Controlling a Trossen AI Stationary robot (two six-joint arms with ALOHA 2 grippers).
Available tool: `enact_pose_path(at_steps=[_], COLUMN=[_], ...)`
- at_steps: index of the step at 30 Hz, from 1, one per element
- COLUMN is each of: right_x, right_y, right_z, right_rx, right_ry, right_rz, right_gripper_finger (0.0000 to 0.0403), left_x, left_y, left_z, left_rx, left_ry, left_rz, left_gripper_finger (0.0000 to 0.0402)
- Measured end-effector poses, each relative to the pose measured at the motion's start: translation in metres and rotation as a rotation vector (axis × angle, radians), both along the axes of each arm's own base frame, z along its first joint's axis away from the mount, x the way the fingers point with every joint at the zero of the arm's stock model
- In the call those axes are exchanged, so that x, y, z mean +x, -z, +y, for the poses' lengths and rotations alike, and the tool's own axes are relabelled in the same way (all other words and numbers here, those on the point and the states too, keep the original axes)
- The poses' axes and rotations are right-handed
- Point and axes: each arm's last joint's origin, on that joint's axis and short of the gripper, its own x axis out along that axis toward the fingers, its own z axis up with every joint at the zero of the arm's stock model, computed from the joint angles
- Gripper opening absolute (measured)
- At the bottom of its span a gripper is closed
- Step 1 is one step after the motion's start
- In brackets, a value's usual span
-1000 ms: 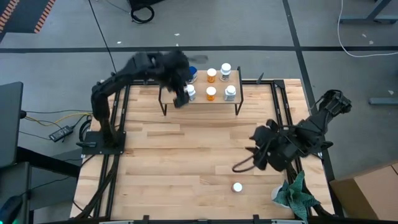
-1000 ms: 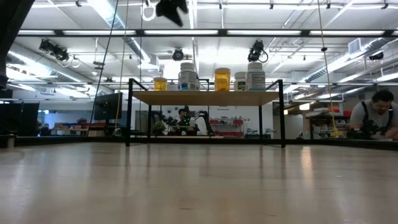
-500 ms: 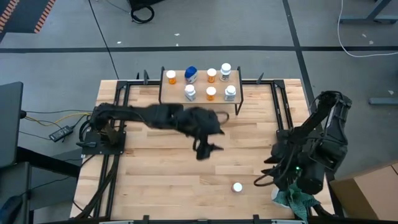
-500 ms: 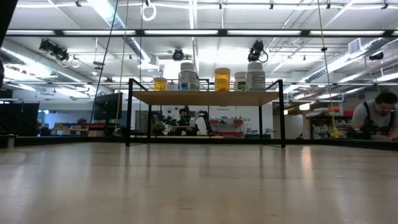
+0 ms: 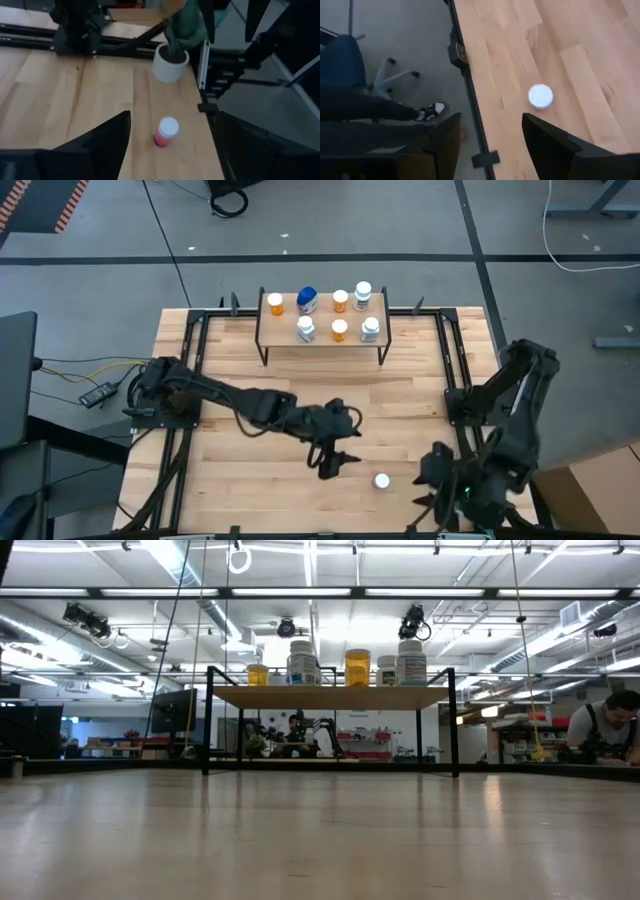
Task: Pick and place medicine bottles onto shelf by color
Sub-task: Put the pink medicine bottle on the shelf
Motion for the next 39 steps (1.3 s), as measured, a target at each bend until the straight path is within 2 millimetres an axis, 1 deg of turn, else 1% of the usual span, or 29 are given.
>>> enact_pose_path(at_steps=[3,5,10,14,18,20,24,30,33,36,39], right_x=[0.013,0.023,0.049,0.067,0.079,0.083,0.091,0.105,0.111,0.113,0.111], right_y=[0.012,0.021,0.050,0.069,0.085,0.093,0.109,0.131,0.136,0.138,0.145], right_z=[0.010,0.012,0.012,0.011,0.010,0.011,0.014,0.009,0.003,-0.003,-0.006], right_rx=[-0.043,-0.098,-0.286,-0.315,-0.283,-0.266,-0.256,-0.262,-0.258,-0.223,-0.197], right_ry=[-0.020,-0.039,-0.110,-0.110,-0.041,-0.020,0.004,0.098,0.145,0.195,0.231], right_rz=[-0.009,-0.007,0.051,0.128,0.200,0.237,0.305,0.368,0.401,0.435,0.489], right_gripper_finger=[0.0222,0.0236,0.0289,0.0320,0.0326,0.0325,0.0324,0.0324,0.0324,0.0323,0.0323], left_x=[-0.007,-0.017,-0.047,-0.076,-0.105,-0.114,-0.130,-0.141,-0.147,-0.153,-0.157], left_y=[0.004,0.004,-0.020,-0.043,-0.068,-0.077,-0.090,-0.093,-0.092,-0.087,-0.085], left_z=[-0.011,-0.014,-0.007,0.006,0.019,0.022,0.025,0.024,0.019,0.014,0.011], left_rx=[0.022,0.011,-0.023,-0.065,-0.165,-0.206,-0.213,-0.197,-0.178,-0.139,-0.116], left_ry=[-0.010,-0.033,-0.109,-0.208,-0.287,-0.308,-0.312,-0.295,-0.274,-0.252,-0.239], left_rz=[0.050,0.122,0.203,0.225,0.211,0.193,0.151,0.162,0.189,0.240,0.271], left_gripper_finger=[0.0298,0.0297,0.0297,0.0297,0.0297,0.0297,0.0297,0.0297,0.0297,0.0297,0.0297])
